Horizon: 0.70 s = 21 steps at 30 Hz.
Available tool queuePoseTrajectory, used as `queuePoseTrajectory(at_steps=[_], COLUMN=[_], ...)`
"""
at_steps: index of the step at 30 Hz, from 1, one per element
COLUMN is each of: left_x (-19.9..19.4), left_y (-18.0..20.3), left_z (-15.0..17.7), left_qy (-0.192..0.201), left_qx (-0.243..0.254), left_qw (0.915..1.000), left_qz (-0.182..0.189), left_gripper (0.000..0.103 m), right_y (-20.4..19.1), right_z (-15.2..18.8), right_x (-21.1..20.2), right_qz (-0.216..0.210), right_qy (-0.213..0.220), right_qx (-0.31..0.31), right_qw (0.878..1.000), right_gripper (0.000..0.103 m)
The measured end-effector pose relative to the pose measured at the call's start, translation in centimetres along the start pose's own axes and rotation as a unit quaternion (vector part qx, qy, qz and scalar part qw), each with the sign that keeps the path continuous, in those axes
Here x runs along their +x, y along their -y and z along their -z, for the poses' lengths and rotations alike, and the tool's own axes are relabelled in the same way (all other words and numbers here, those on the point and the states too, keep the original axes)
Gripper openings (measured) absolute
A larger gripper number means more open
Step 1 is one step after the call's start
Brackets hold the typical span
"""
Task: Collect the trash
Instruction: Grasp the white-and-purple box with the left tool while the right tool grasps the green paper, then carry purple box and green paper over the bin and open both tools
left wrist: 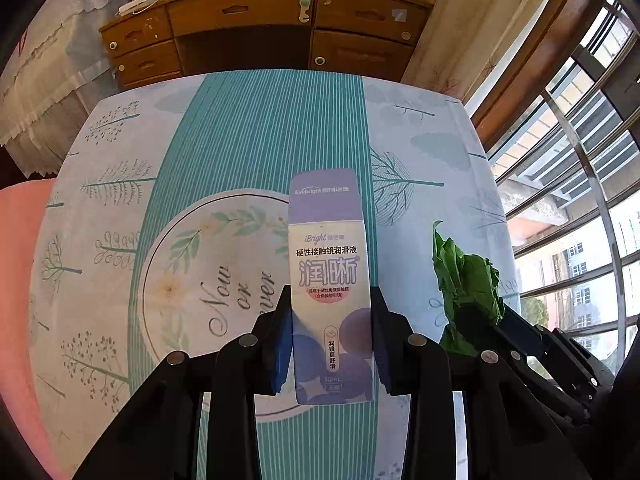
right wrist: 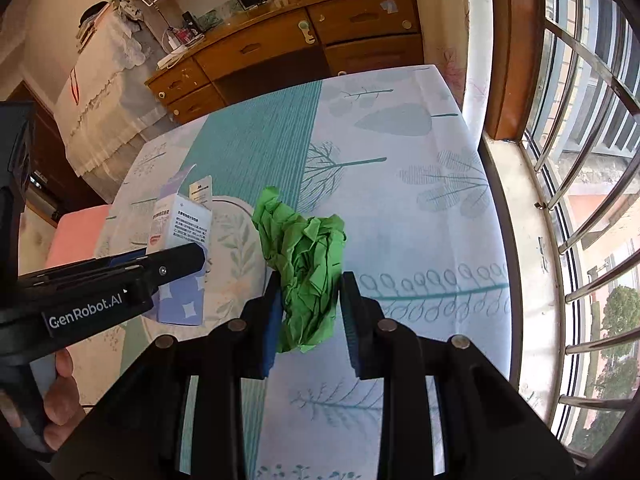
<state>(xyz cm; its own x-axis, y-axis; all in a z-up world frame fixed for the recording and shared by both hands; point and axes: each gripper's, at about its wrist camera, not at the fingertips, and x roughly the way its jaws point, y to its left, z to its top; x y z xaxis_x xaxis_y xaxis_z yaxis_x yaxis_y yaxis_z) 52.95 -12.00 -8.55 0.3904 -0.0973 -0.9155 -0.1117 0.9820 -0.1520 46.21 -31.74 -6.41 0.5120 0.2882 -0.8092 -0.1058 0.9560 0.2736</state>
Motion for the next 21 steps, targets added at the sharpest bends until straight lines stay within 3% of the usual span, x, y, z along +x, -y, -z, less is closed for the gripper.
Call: queuePoseTrajectory(at_steps=[10,21], left_x=[-11.2,-23.6], left_y=[-5.7,-16.3], left_z=[8.4,21.6], left_qy=[0.040,0.079], left_qx=[0.028,0.066], left_qw=[0.9982,0.9928], left_qz=[0.035,0.061], left_gripper=[0.034,0.034], right_y=[-7.9,-21.2], right_z=[8.0,20.3], right_x=[-9.6,-19.8], right_qz=[0.007,0.024], right_qy=[0.052,0.094], right_qx=[0.019,0.002], right_qw=[0.998,0.995], right_gripper=[0.024,0.024])
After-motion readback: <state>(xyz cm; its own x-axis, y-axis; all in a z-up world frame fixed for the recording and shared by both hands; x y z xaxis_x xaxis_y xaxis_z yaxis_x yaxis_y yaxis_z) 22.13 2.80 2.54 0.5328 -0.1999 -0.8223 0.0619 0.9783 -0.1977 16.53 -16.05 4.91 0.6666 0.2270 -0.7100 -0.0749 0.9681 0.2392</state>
